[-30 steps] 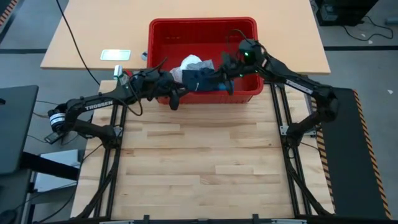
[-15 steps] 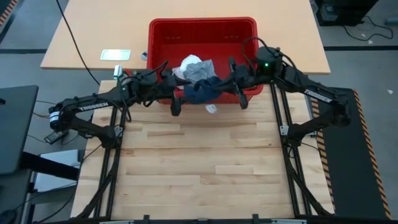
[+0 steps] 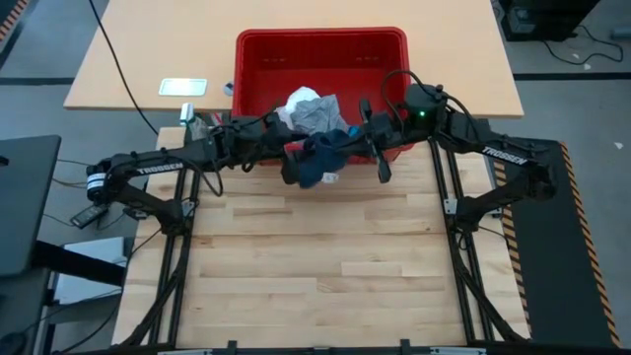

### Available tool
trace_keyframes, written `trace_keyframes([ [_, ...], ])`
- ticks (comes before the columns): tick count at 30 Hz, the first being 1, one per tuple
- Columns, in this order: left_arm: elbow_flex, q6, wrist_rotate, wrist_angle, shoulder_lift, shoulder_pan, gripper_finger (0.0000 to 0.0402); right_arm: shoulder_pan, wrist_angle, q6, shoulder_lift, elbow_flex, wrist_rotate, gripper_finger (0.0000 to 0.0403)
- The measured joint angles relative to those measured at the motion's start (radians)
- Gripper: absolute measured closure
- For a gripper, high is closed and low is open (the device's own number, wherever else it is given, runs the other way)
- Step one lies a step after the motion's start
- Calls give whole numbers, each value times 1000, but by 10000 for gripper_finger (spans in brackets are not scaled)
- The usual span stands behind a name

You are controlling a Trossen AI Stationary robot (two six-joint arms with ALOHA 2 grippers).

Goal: Fold laundry
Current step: Remove the dark blue shorts from the red laundry bin

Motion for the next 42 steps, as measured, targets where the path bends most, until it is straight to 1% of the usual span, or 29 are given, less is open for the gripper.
trace_keyframes([
  [3, 1, 0, -1, -1, -8, 0, 274, 7, -24, 0, 0, 0, 31, 389],
  [6, 1, 7, -1, 0, -10, 0, 364, 7, -33, 0, 0, 0, 37, 385],
  [7, 1, 8, 2, -1, -10, 0, 382, 7, -33, 0, 0, 0, 36, 382],
  [8, 1, 7, 9, -4, -10, -2, 388, 7, -33, 0, 0, 0, 36, 380],
  [13, 2, 5, 21, -28, -14, -41, 398, 7, -33, 3, 0, 0, 49, 383],
  [15, 18, 7, 22, -91, -27, -59, 399, 7, -35, 19, 0, 0, 83, 385],
  [17, 55, 17, 21, -144, -32, -81, 400, 7, -43, 47, 0, 0, 140, 385],
  [19, 99, 22, -13, -258, -45, -107, 400, 7, -53, 108, 0, 0, 209, 383],
  [23, 197, 27, -103, -399, -46, -173, 400, 6, -95, 272, 0, 0, 305, 383],
  [26, 259, 12, -108, -495, -46, -216, 401, 11, -155, 339, 0, 0, 317, 384],
  [28, 274, -7, -82, -553, -48, -233, 401, 19, -192, 370, 0, 0, 317, 384],
  [30, 277, -56, -47, -607, -47, -244, 401, 30, -232, 386, 0, 0, 317, 384],
  [32, 276, -136, -40, -665, -45, -261, 401, 42, -268, 408, 0, -3, 319, 384],
  [36, 276, -352, -44, -765, -26, -326, 401, 81, -301, 491, 0, -55, 332, 384],
  [37, 276, -408, -51, -792, -14, -352, 401, 96, -307, 515, 1, -77, 335, 385],
  [39, 275, -503, -96, -836, 10, -412, 401, 136, -291, 573, 1, -134, 370, 386],
  [42, 275, -591, -154, -882, 55, -500, 401, 213, -253, 692, 2, -232, 428, 389],
])
